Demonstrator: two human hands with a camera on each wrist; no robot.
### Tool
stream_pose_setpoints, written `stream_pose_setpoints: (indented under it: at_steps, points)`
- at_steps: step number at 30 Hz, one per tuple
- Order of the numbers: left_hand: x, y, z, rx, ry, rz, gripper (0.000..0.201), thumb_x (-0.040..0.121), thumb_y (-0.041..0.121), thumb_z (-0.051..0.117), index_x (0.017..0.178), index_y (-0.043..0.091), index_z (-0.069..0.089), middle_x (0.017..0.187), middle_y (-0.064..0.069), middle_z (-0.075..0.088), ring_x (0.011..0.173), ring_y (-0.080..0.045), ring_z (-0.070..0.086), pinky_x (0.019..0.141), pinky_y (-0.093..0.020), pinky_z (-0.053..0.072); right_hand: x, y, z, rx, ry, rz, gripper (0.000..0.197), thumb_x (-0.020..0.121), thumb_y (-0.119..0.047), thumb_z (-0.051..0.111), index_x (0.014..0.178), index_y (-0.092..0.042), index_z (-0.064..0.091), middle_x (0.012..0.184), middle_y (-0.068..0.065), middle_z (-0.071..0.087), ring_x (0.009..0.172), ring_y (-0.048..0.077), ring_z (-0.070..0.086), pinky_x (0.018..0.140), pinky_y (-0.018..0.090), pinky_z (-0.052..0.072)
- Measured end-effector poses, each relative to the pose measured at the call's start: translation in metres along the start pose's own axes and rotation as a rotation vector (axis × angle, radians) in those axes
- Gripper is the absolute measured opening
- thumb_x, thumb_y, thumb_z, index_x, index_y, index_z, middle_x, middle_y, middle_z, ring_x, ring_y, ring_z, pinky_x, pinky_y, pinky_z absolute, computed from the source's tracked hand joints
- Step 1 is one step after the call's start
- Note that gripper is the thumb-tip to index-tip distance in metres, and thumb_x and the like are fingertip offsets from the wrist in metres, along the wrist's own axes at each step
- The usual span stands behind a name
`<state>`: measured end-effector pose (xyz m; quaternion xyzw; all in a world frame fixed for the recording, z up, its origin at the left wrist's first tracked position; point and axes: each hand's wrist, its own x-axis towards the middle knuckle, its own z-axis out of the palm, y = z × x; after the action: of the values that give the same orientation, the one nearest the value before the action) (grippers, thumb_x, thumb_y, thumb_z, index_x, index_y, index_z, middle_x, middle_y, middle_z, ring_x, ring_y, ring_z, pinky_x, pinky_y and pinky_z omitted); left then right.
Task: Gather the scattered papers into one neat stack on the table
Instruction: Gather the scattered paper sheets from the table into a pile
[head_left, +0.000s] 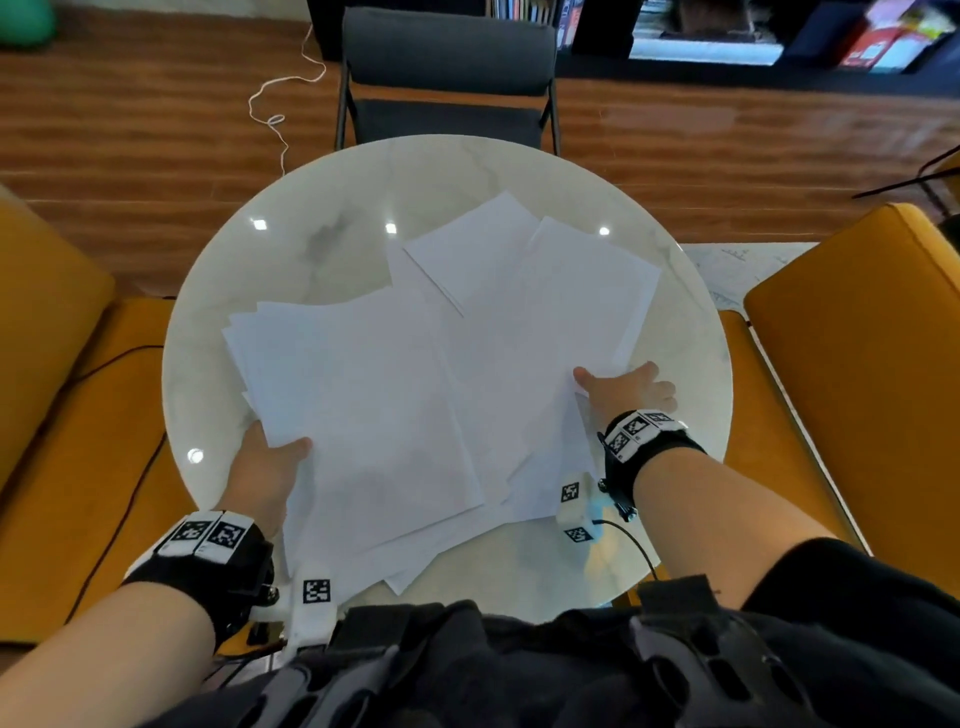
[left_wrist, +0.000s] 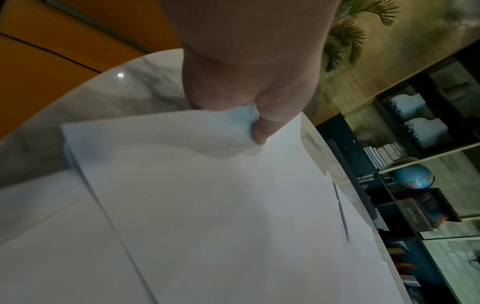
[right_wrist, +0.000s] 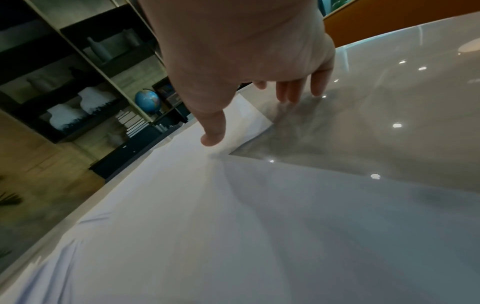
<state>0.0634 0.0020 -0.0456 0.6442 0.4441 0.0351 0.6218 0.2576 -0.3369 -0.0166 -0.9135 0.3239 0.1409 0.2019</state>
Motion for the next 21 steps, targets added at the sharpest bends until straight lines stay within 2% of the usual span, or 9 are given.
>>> stream_pose_setpoints:
  at_steps: [5,8,10,12,13,14,15,17,21]
  points:
    - [0.007,-0.003,-0.006,-0.026,-0.049,-0.045,0.053,0.094,0.004,0.059,0.144,0.016,0.047,0.133,-0.010,0.061,0.120,-0.035,0.058,0.104,-0.052,0.044,0.004,-0.025,0.014,-0.004,-0.058,-0.043,0.084,0.068,-0.044,0.078,0.130,-0.010,0.033,0.129,0.014,0.041,0.121,0.032,0.044,0.099,0.045,0.039]
    - [0.006,-0.003,-0.007,-0.030,-0.072,-0.044,0.053,0.093,0.005,0.060,0.143,0.018,0.049,0.132,-0.011,0.063,0.119,-0.036,0.059,0.104,-0.058,0.044,0.015,-0.037,0.020,0.070,-0.172,-0.079,0.065,0.075,-0.031,0.071,0.128,-0.006,0.042,0.116,0.010,0.051,0.113,0.029,0.055,0.090,0.038,0.048]
    - [0.005,-0.003,-0.008,-0.027,-0.070,-0.041,0.054,0.092,0.006,0.061,0.143,0.019,0.049,0.131,-0.011,0.063,0.118,-0.037,0.060,0.103,-0.058,0.045,0.016,-0.037,0.017,0.144,-0.267,-0.148,0.048,0.080,-0.024,0.065,0.125,-0.009,0.055,0.120,0.008,0.061,0.111,0.026,0.060,0.080,0.031,0.050]
    - [0.003,-0.001,-0.008,-0.022,-0.068,-0.036,0.054,0.093,0.007,0.061,0.144,0.019,0.048,0.130,-0.010,0.064,0.117,-0.036,0.060,0.102,-0.057,0.046,0.020,-0.040,0.014,0.193,-0.321,-0.142,0.030,0.089,-0.014,0.055,0.119,-0.013,0.061,0.110,0.004,0.066,0.106,0.023,0.061,0.082,0.026,0.047]
    - [0.003,-0.001,-0.008,-0.021,-0.065,-0.037,0.054,0.093,0.008,0.061,0.144,0.020,0.048,0.130,-0.010,0.064,0.116,-0.036,0.060,0.102,-0.057,0.046,0.021,-0.039,0.015,0.179,-0.281,-0.224,0.026,0.092,-0.011,0.050,0.115,-0.012,0.061,0.099,0.004,0.065,0.101,0.023,0.060,0.089,0.027,0.045]
    - [0.003,-0.002,-0.008,-0.027,-0.060,-0.039,0.054,0.092,0.008,0.062,0.143,0.020,0.049,0.129,-0.010,0.064,0.116,-0.036,0.061,0.102,-0.057,0.046,0.018,-0.041,0.013,0.304,-0.257,-0.232,0.022,0.092,-0.007,0.047,0.110,-0.009,0.059,0.090,0.006,0.061,0.096,0.025,0.060,0.093,0.030,0.047]
    - [0.003,-0.002,-0.009,-0.029,-0.059,-0.048,0.054,0.092,0.008,0.062,0.143,0.021,0.049,0.129,-0.010,0.064,0.116,-0.036,0.061,0.102,-0.058,0.046,0.016,-0.042,0.012,0.436,-0.226,-0.245,0.020,0.089,-0.005,0.047,0.106,-0.005,0.057,0.088,0.010,0.059,0.092,0.028,0.062,0.091,0.038,0.052]
    - [0.003,-0.002,-0.009,-0.042,-0.056,-0.054,0.055,0.091,0.006,0.061,0.143,0.020,0.049,0.129,-0.010,0.064,0.116,-0.037,0.061,0.102,-0.058,0.045,0.015,-0.046,0.006,0.555,-0.096,-0.240,0.016,0.083,-0.005,0.048,0.099,-0.003,0.052,0.091,0.014,0.060,0.082,0.032,0.062,0.074,0.049,0.059]
    - [0.005,-0.002,-0.009,-0.079,-0.056,-0.075,0.056,0.090,0.005,0.062,0.142,0.021,0.050,0.129,-0.010,0.065,0.115,-0.037,0.061,0.102,-0.060,0.045,0.007,-0.066,-0.023,0.767,-0.050,-0.357,0.018,0.083,-0.011,0.051,0.101,-0.007,0.050,0.084,0.003,0.055,0.075,0.028,0.061,0.063,0.042,0.060]
